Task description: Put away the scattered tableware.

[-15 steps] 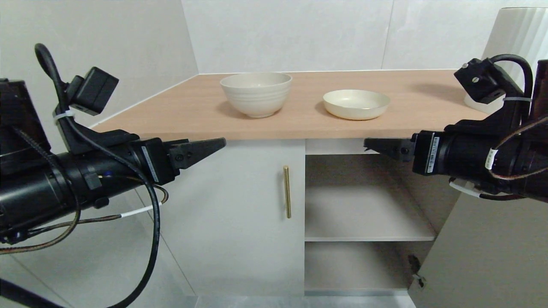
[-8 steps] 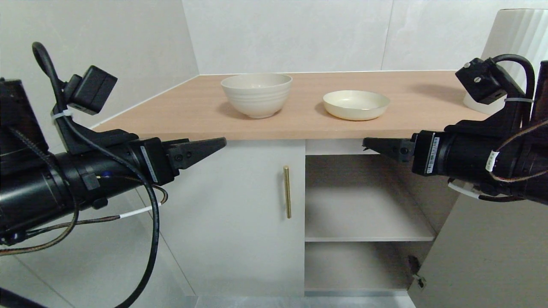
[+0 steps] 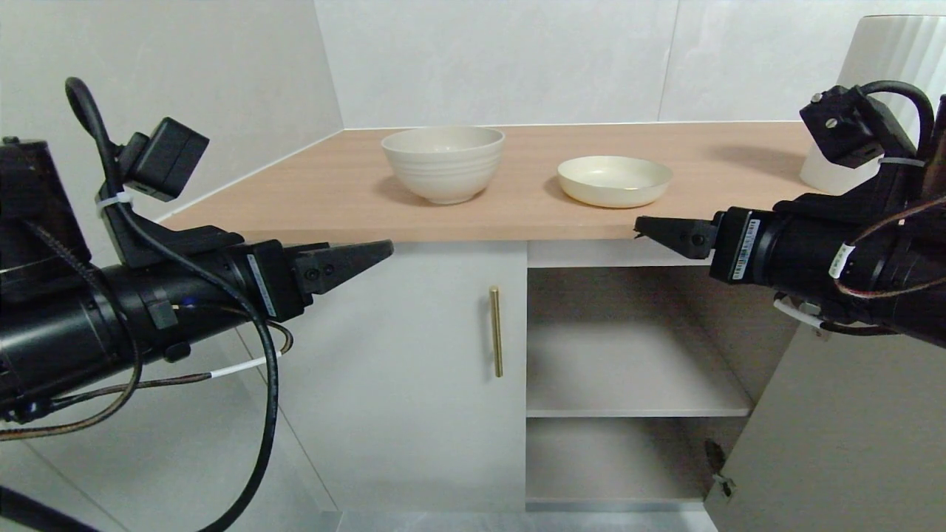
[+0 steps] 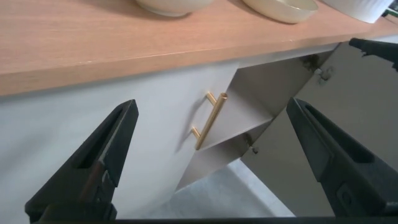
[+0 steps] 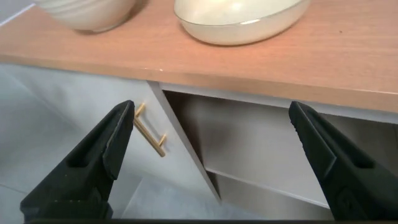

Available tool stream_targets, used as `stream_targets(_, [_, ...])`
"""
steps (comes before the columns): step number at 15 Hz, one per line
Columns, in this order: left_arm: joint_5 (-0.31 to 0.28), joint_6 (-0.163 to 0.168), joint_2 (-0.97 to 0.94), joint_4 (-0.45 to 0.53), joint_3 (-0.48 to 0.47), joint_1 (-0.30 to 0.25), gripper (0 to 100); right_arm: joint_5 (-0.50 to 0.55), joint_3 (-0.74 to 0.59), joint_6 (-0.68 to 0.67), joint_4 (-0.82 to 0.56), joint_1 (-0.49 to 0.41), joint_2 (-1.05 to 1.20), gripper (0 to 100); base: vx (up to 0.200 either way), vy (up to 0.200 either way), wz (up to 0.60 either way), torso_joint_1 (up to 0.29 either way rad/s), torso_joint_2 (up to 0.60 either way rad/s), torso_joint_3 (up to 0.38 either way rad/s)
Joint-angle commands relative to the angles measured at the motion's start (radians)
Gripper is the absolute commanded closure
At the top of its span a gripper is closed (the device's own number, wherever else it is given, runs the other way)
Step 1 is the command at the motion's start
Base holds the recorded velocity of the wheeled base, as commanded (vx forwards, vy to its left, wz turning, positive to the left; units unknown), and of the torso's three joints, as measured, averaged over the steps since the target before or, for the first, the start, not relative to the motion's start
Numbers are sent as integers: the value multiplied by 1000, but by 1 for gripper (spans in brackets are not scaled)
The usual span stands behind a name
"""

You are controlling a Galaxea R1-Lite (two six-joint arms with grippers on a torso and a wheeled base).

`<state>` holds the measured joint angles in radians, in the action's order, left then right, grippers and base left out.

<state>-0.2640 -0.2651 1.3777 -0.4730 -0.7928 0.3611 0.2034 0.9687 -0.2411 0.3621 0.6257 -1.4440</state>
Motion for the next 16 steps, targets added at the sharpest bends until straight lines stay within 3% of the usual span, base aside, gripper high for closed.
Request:
stream_targets(1, [0,0,3,-1,0,-1,0,1,-8,3,1,0,-1,0,0,0,0,0,0,0])
stream_targets(6, [0,0,3,-1,0,-1,0,1,-8,3,1,0,-4,0,0,0,0,28,-206,-253])
stream_targets(16, [-1,0,24,-1,-2,-1,0,-6,2,3,4,0,-30,0,0,0,0,122,-489,-330])
